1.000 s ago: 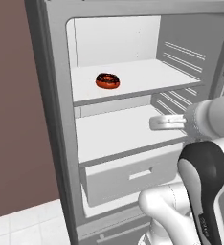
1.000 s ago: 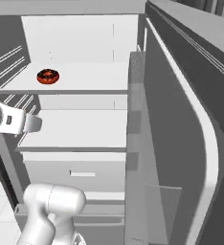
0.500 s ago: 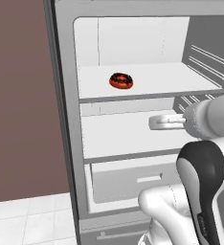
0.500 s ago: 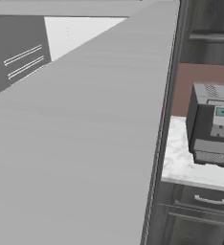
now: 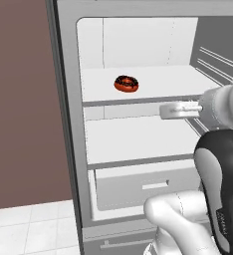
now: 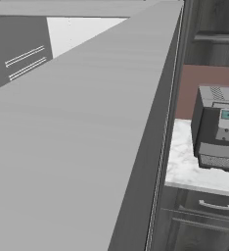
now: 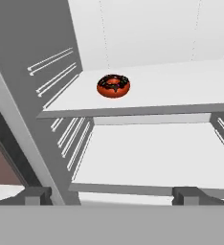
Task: Take the donut and cake from the fridge and place them on the empty tray on the dining counter.
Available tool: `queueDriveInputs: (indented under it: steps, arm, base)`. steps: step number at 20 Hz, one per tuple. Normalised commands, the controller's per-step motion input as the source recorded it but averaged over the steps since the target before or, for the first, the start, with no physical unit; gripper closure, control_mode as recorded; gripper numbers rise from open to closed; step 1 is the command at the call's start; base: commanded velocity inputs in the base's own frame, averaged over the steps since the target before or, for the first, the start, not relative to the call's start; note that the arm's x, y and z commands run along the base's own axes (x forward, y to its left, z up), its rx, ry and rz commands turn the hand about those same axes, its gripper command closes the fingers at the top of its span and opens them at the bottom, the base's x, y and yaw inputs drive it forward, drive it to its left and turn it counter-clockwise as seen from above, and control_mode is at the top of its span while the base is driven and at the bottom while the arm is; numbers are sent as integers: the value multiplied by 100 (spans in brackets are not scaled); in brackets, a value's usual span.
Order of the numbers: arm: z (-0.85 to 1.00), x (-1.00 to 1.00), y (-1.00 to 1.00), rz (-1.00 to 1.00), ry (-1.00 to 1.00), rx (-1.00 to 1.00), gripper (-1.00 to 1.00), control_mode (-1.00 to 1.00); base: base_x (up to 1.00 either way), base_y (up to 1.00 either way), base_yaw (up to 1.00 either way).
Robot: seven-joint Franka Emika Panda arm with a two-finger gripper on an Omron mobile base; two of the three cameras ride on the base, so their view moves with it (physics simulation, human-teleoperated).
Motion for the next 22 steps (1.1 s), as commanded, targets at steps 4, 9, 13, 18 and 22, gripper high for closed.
queueDriveInputs:
  steps: [4, 9, 13, 18, 22]
  arm:
    - [78, 4, -4, 0, 0, 0, -100, -100]
    - [39, 34, -26, 0, 0, 0, -100, -100]
    - [-1, 43, -33, 0, 0, 0, -100, -100]
    - [-22, 66, -29, 3, -2, 0, -100, -100]
    - [-29, 80, -17, 6, -3, 2, -100, -100]
  base:
    - [0, 0, 0]
    - [0, 0, 0]
    - [0, 0, 0]
    - [0, 0, 0]
    - [0, 0, 0]
